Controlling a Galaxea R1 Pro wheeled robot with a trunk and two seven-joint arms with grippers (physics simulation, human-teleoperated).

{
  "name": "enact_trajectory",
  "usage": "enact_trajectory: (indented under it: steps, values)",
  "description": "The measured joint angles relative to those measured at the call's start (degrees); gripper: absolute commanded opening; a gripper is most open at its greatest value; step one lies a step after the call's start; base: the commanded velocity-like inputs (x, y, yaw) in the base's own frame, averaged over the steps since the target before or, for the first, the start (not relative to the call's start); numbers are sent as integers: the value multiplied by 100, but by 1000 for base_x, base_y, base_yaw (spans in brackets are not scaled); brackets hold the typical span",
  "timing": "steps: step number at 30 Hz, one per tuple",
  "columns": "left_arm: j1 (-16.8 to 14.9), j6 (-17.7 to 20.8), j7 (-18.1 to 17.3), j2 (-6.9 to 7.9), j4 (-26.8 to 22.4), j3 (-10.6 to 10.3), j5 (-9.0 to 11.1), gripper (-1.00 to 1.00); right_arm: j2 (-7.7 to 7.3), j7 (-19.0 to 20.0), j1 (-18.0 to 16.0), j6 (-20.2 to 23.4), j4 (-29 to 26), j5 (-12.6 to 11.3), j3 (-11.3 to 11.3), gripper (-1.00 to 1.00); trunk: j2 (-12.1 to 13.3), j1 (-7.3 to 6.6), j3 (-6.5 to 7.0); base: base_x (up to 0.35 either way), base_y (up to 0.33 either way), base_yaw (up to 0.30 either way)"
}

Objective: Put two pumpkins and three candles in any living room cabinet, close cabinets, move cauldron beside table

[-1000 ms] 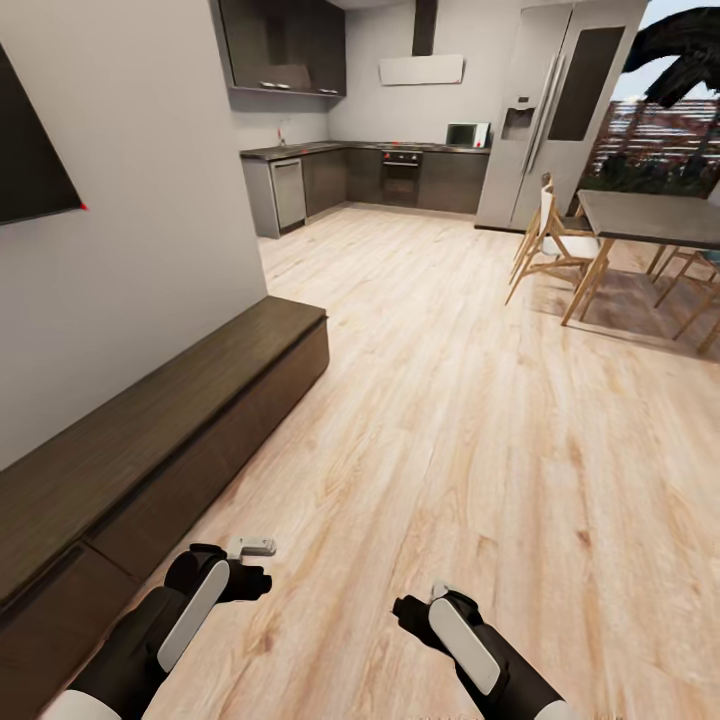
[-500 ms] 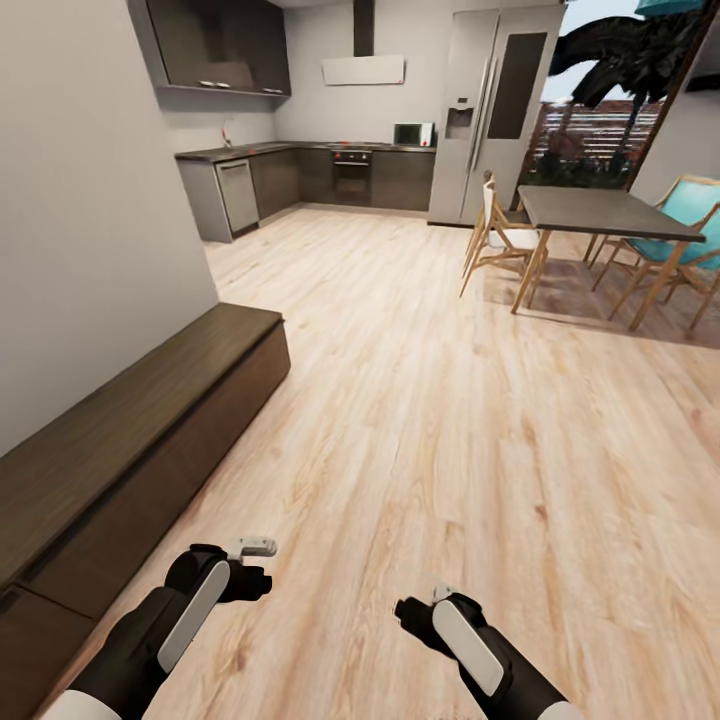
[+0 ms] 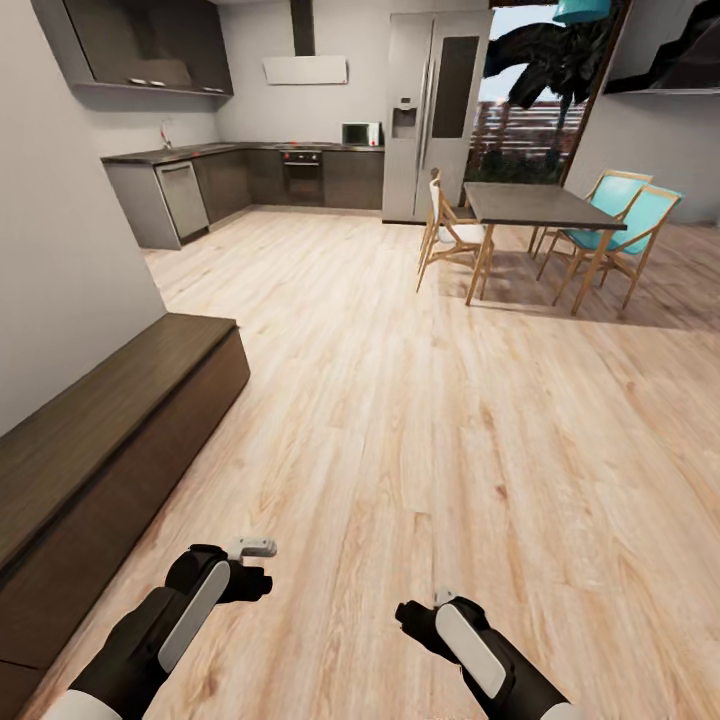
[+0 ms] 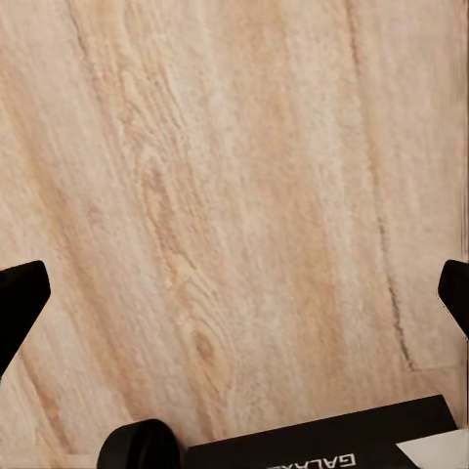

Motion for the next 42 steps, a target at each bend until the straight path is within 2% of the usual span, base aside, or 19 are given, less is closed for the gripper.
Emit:
enact_trajectory:
  steps: [22, 42]
  values:
    - [3, 0, -9, -1, 34, 1, 2, 100, -7, 3, 1, -3, 3, 0, 1, 100, 0, 0, 26, 7, 0, -255]
    - [3, -2, -9, 8, 35, -7, 3, 100, -7, 15, 1, -2, -6, 9, 1, 100, 0, -3, 29, 296, -42, -15]
